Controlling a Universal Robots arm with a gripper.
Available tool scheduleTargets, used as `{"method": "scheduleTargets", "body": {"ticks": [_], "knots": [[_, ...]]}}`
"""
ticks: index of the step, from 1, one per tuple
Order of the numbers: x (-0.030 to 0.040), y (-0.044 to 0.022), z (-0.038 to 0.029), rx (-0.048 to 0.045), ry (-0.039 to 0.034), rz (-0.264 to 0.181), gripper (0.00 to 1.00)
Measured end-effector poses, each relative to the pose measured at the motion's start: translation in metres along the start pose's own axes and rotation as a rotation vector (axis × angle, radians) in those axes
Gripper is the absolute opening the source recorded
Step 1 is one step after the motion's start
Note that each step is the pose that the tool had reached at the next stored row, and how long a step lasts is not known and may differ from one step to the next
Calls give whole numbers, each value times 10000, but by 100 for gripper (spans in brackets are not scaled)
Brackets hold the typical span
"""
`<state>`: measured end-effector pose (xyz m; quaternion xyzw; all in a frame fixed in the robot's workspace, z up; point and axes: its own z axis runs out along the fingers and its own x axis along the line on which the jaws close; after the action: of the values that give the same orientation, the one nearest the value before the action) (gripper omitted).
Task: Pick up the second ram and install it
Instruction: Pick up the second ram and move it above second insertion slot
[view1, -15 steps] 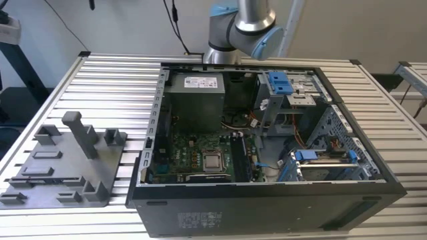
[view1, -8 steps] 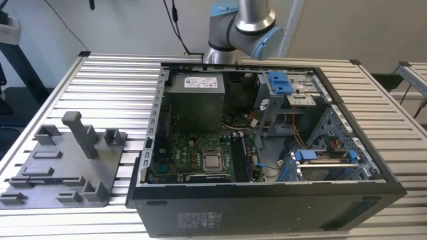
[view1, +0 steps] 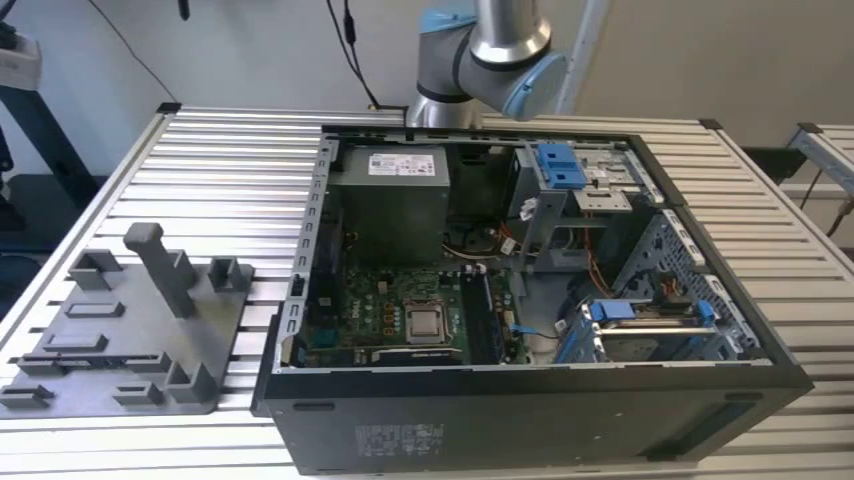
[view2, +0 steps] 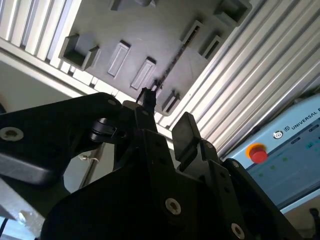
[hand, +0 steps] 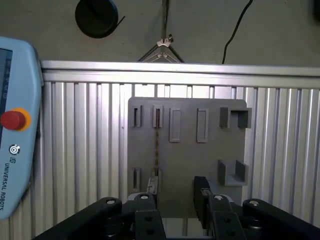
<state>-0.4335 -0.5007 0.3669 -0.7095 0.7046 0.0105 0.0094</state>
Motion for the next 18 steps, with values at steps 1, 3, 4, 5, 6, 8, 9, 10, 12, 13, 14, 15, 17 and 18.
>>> {"method": "scheduleTargets", "body": {"ticks": [1,3,4,5,6,8,9,10,12,13,14,15,17,18], "knots": [[0,0,0,-1,0,0,42],[1,0,11,0,0,0,42],[1,0,20,1,0,-5,42],[2,0,32,4,-1,-11,42],[2,0,44,6,-1,-16,42],[3,0,78,5,0,-22,42],[3,0,95,5,0,-23,42],[4,0,112,5,0,-24,42],[5,-1,148,6,0,-36,42],[5,0,165,7,-1,-44,42],[5,1,183,7,0,-45,42],[6,1,201,9,-1,-50,42],[7,3,237,11,-3,-62,42],[8,4,255,10,-4,-70,42]]}}
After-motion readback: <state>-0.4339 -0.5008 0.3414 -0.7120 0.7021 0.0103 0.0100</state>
